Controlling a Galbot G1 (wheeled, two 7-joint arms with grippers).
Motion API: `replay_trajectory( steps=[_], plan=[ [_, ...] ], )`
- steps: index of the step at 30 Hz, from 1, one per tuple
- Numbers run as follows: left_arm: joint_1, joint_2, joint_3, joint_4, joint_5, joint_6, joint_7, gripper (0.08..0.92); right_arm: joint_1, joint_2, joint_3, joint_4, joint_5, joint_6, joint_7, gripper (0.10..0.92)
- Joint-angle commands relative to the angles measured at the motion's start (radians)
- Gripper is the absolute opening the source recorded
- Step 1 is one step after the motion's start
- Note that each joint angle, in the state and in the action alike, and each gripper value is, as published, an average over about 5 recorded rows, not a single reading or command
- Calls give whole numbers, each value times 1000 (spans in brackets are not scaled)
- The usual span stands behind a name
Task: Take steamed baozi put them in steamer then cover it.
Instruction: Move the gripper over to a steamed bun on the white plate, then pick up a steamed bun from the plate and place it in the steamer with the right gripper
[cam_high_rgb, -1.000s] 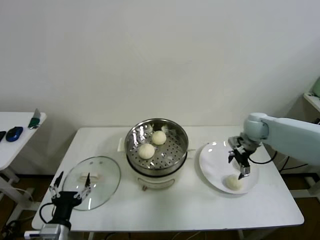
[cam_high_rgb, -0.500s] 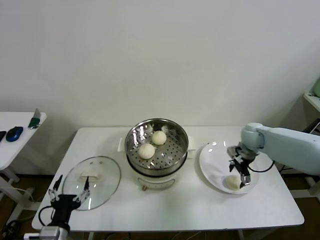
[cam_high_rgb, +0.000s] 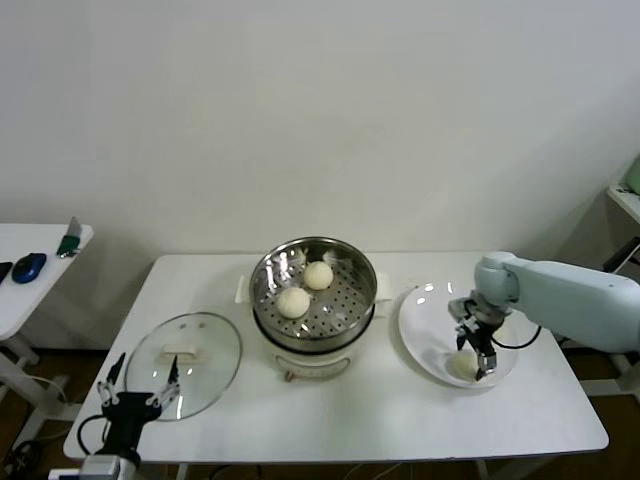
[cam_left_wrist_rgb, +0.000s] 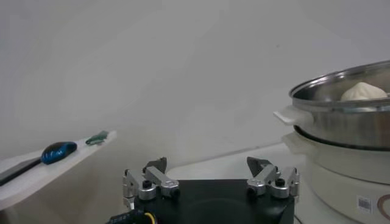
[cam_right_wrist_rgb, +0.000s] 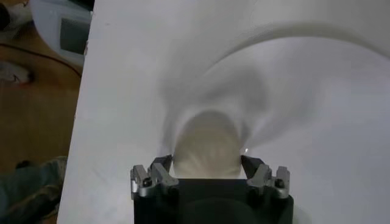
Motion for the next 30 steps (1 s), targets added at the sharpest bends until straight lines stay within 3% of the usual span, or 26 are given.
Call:
replay_trajectory(
  steps=[1,8,17,30],
  plan=[
    [0,-1,1,0,0,-1,0,823,-6,7,5,-9,-4,3,-2,732],
    [0,0,1,0,-2,-1,-1,823,65,22,-1,-6,-1,51,-13,713],
    [5,5,5,-2,-4,-6,0,823,380,161,-63,13,-119,435,-69,712],
    [13,3,13,-4,-3,-3,-6,823,538,412,18,32,-151,706,-86,721]
  ],
)
